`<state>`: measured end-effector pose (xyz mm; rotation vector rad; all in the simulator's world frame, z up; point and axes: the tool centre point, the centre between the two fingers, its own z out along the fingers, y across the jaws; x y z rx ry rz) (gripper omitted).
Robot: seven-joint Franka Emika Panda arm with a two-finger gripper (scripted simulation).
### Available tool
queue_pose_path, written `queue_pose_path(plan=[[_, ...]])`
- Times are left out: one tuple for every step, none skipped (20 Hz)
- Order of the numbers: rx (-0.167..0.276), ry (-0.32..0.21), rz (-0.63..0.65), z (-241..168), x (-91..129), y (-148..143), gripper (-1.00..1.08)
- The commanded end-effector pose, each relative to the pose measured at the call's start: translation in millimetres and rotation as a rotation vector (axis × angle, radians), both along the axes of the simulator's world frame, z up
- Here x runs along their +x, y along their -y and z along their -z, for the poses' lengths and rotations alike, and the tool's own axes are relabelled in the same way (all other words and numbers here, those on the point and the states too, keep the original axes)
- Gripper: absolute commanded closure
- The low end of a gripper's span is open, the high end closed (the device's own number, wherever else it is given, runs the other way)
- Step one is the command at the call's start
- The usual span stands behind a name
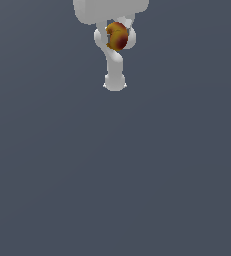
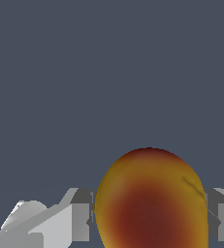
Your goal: Pick up the object and move it to a goal position.
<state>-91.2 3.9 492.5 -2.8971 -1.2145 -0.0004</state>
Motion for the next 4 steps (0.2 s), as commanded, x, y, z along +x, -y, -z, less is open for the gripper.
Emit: queue_pose_path(plan=[[0.0,0.0,0.0,-6.7,-1.7,0.9,1.08],[0.0,0.0,0.0,-8.0,-2.0,1.0,1.08],[0.0,0.0,0.0,-8.8,-2.2,1.1,1.08],[0.0,0.0,0.0,-9.0,-2.2,1.2,1.08]])
